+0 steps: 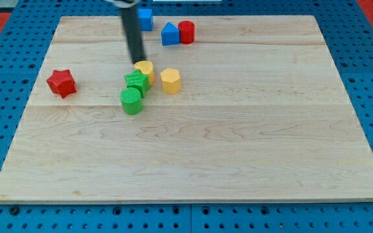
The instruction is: Place the red circle at the top right of the red star
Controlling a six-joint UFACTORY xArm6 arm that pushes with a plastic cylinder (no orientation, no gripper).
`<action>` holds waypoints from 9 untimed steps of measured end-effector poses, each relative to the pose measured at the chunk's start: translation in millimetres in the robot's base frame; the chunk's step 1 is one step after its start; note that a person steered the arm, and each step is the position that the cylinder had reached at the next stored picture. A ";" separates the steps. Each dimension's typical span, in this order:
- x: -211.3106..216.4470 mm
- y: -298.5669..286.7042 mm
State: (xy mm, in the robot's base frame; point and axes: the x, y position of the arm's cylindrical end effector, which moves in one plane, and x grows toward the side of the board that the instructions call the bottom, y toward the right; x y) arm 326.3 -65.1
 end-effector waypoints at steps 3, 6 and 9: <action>-130.0 73.8; -61.8 115.5; -16.4 -85.1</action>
State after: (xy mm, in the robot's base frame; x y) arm 309.9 -150.2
